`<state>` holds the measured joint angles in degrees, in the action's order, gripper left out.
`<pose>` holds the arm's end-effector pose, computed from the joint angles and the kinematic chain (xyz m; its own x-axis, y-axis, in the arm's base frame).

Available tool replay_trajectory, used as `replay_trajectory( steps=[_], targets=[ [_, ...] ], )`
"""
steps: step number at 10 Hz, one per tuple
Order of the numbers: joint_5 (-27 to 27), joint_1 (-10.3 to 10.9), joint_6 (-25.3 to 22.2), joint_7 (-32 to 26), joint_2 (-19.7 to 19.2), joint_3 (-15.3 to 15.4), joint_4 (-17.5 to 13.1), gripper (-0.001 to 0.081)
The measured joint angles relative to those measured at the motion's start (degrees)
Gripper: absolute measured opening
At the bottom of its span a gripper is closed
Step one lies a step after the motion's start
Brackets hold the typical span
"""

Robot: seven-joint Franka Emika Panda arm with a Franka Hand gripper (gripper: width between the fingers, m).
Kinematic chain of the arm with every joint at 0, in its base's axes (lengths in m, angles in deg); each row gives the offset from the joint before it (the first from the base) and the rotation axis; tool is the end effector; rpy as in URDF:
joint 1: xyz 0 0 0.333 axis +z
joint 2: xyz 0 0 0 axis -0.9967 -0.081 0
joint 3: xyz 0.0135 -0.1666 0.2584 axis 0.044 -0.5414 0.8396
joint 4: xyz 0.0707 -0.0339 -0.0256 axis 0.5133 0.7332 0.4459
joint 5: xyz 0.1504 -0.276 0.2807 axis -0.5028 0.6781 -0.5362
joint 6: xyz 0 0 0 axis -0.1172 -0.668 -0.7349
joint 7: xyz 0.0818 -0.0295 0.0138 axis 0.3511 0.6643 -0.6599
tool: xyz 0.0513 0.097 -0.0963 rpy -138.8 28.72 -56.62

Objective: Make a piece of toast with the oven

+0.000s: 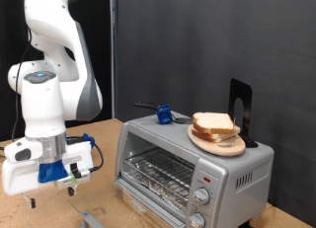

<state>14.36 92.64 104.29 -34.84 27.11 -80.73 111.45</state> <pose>0.4643 -0.1642 0.1809 0.6692 -0.7399 0.0684 -0.7324 -0.6724 -0.1071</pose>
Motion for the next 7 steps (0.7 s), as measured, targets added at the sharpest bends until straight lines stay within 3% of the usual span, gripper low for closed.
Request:
replay_trajectory(
  steps=[2, 4, 6, 7],
  targets=[
    [-15.6, -0.1, -10.0, -18.3, 3.1, 1.4, -2.5, 0.0808],
    [-25.6, -0.3, -20.5, -31.3, 7.9, 0.9, -4.3, 0.0808],
    [-29.7, -0.3, -24.3, -33.2, 12.5, 1.0, -4.7, 0.0808],
    [-29.9, -0.2, -24.2, -30.6, 14.7, 1.6, -4.7, 0.0808]
  ],
)
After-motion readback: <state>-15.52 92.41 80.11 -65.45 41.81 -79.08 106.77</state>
